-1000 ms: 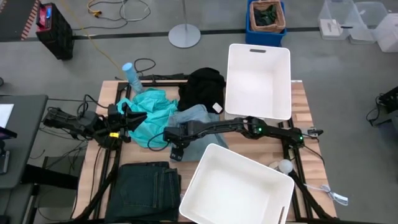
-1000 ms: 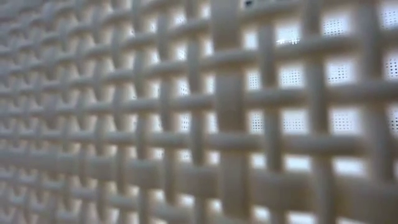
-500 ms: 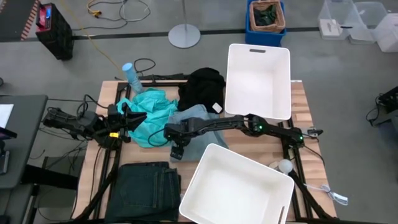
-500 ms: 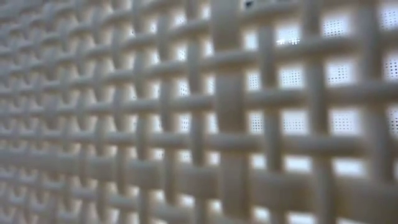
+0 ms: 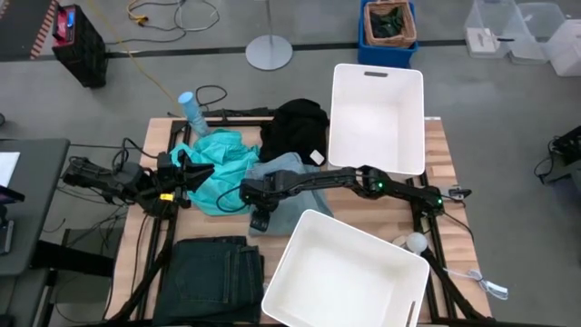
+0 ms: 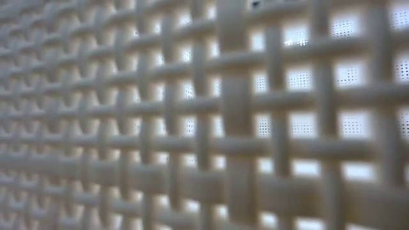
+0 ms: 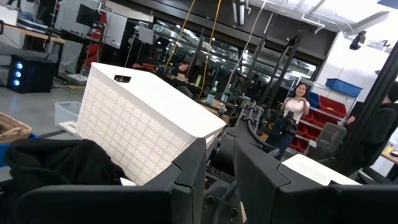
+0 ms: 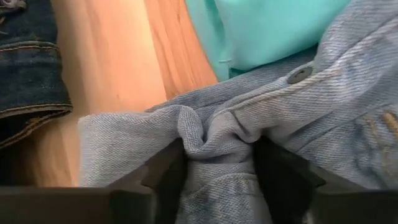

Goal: Sort clothes
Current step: Put the light blue pants into the top white laundry bin

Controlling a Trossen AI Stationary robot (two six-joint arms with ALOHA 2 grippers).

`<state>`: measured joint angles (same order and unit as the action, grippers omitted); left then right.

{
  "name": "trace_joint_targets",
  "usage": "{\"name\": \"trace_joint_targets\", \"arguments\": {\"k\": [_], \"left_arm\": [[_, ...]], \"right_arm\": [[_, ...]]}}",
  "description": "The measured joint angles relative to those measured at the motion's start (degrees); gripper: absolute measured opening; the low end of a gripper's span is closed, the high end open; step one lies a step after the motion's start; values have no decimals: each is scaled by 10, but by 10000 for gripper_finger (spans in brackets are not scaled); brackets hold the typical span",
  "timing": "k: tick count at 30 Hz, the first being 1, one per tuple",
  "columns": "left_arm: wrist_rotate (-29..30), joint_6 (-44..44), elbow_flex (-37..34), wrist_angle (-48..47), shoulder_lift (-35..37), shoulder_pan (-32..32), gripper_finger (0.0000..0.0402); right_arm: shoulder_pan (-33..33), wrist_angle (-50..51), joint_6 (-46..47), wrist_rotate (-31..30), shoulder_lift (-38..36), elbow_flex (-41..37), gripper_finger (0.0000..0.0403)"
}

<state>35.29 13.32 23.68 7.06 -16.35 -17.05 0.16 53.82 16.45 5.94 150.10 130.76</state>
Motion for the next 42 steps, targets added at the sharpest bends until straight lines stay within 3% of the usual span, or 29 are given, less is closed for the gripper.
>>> {"name": "trace_joint_targets", "arguments": {"k": [7, 15, 24, 42], "left_arm": [[0, 0, 0, 0, 0, 0, 74], [0, 0, 0, 0, 0, 0, 74], [0, 0, 0, -1, 0, 0, 74], [0, -2, 0, -1, 0, 0, 74]], "right_arm": [[-1, 5, -15, -4, 0, 0, 94], [-1, 9, -18, -3, 0, 0, 12], [-6, 4, -13, 0, -21, -4, 3], [-9, 4, -43, -129, -198, -9, 2]]}}
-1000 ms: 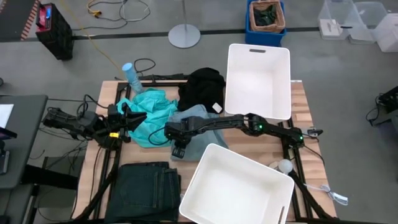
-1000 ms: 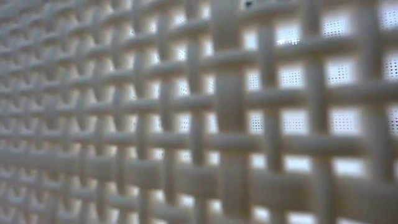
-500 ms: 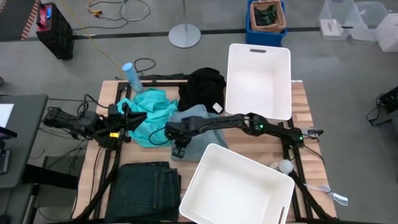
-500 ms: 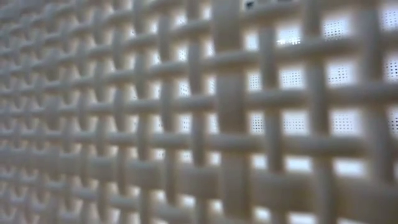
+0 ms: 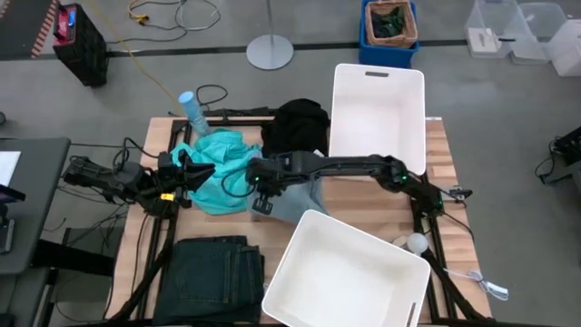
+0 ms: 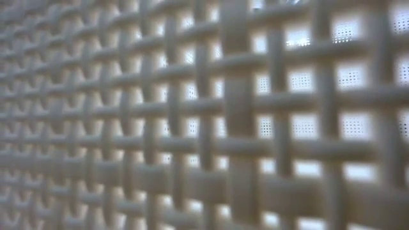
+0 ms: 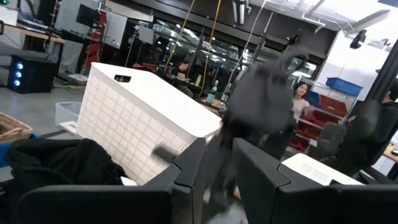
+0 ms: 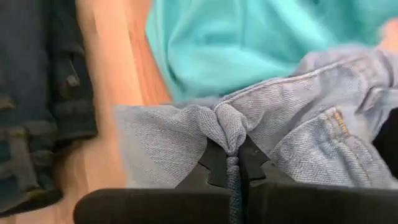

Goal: Sort clothes
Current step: Put the light blue pants into the top white laundry bin

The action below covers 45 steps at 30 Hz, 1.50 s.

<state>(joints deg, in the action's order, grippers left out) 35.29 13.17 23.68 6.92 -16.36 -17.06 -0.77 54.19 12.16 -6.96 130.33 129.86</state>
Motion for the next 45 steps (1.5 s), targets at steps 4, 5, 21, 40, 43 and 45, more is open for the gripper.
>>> {"name": "trace_joint_targets", "arguments": {"k": [4, 5, 21, 40, 43, 45], "left_arm": [[0, 0, 0, 0, 0, 0, 74], [0, 0, 0, 0, 0, 0, 74], [0, -1, 0, 0, 0, 0, 74], [0, -1, 0, 0, 0, 0, 74], [0, -1, 0, 0, 0, 0, 74], [0, -1, 0, 0, 0, 0, 74]], "right_arm": [[-1, -4, -3, -29, -50, 1, 2], [-1, -5, -5, -37, -61, 1, 2], [-21, -97, -64, -134, -250, 2, 1], [77, -325, -271, -262, -438, 4, 1], [107, -367, -320, -278, -451, 4, 1], [125, -394, -350, -290, -457, 4, 1]]}}
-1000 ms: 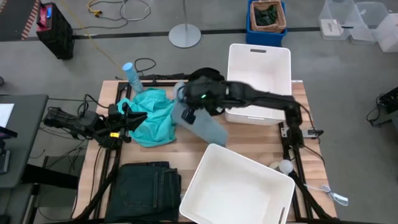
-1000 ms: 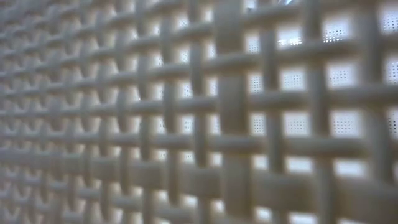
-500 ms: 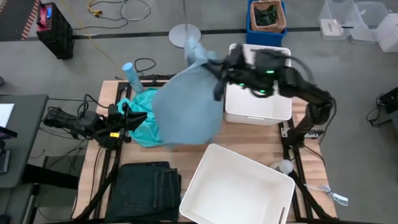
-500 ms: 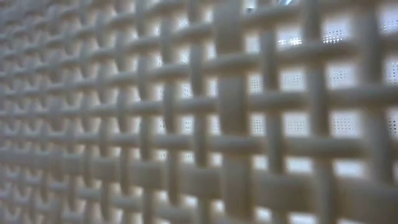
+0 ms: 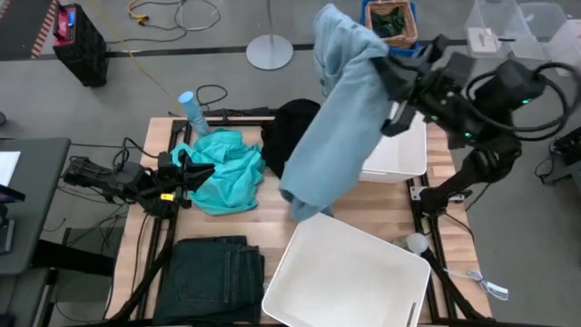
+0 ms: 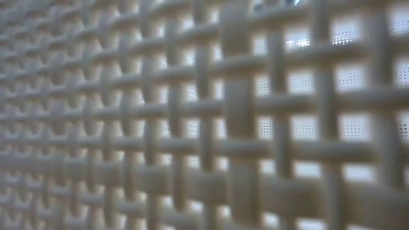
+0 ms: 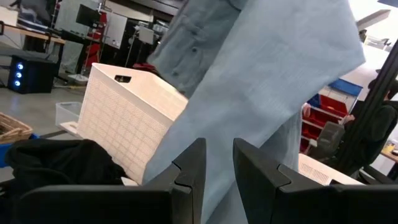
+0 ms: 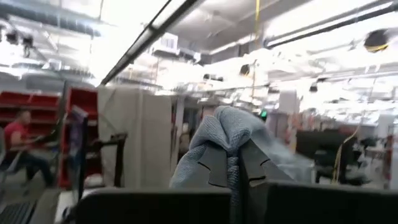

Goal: Sort clothes
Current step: Put the light blue pants into the top white laundry bin

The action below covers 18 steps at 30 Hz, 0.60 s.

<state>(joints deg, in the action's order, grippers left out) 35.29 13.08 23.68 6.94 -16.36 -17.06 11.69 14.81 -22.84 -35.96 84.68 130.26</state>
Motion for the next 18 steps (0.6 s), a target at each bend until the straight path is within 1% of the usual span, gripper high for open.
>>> {"name": "trace_joint_targets", "arguments": {"k": [4, 6, 11, 15, 18], "left_arm": [[0, 0, 0, 0, 0, 0, 74], [0, 0, 0, 0, 0, 0, 74], [0, 0, 0, 0, 0, 0, 74], [0, 1, 0, 0, 0, 0, 74], [0, 1, 0, 0, 0, 0, 74]], "right_arm": [[27, -45, -48, -11, -5, 0, 1], [41, -61, -81, -33, -5, 0, 1], [70, -96, -167, -136, -2, 0, 1], [71, -149, -234, -211, 6, 0, 1], [65, -176, -288, -288, 13, 0, 1]]}}
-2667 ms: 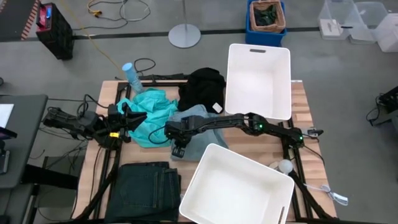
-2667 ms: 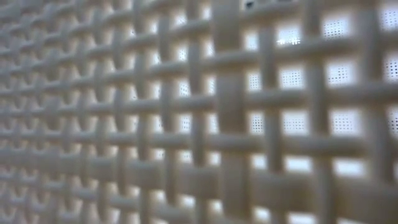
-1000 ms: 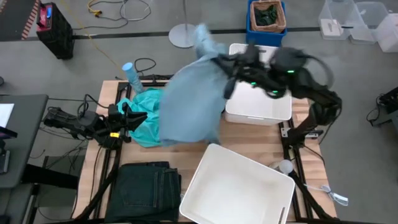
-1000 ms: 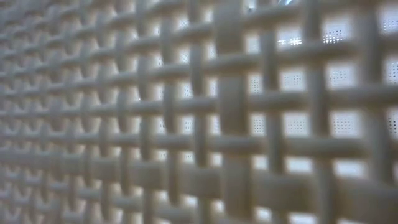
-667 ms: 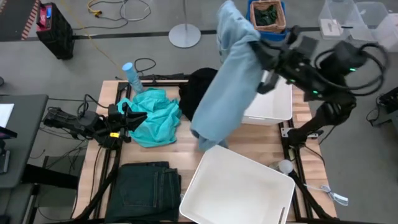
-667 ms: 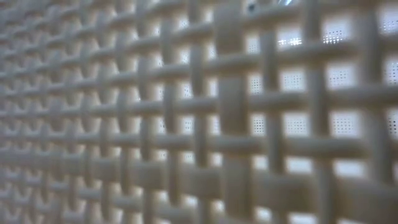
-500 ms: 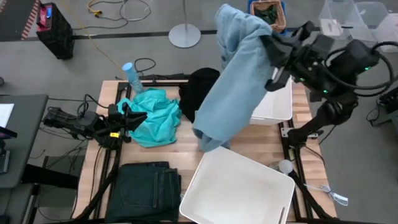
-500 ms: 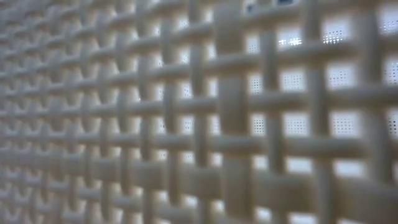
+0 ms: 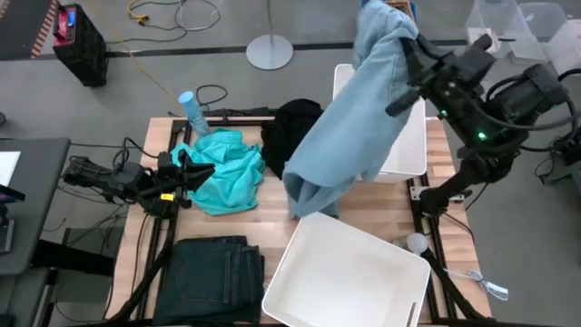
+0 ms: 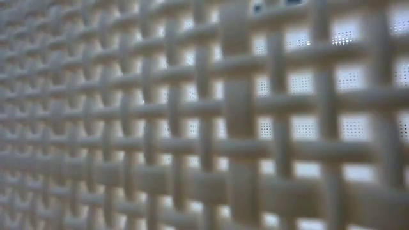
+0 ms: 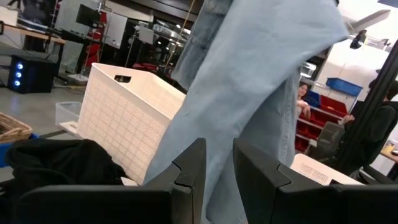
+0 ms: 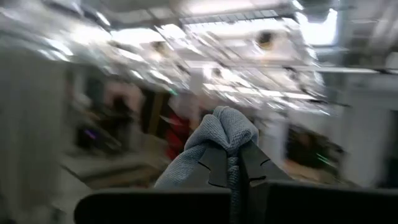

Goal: Sort clothes
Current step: Put the light blue pants into the top white laundry bin

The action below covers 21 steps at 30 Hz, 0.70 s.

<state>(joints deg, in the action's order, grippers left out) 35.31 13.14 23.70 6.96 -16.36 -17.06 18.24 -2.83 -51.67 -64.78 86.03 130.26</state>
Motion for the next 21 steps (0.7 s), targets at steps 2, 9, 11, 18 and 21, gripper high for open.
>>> {"name": "trace_joint_targets", "arguments": {"k": [2, 9, 11, 18, 21], "left_arm": [[0, 1, 0, 0, 0, 0, 74], [0, 2, 0, 1, 0, 0, 74], [0, 2, 0, 1, 0, 0, 74], [0, 11, 0, 1, 0, 0, 74], [0, 12, 0, 1, 0, 0, 74]], "right_arm": [[-19, -5, -23, -47, 6, 0, 1], [-81, 15, -39, -150, 23, 0, 1], [-96, 29, -26, -159, 29, 0, 1], [-171, 119, 35, -203, 50, 0, 2], [-208, 124, 37, -207, 63, 0, 3]]}}
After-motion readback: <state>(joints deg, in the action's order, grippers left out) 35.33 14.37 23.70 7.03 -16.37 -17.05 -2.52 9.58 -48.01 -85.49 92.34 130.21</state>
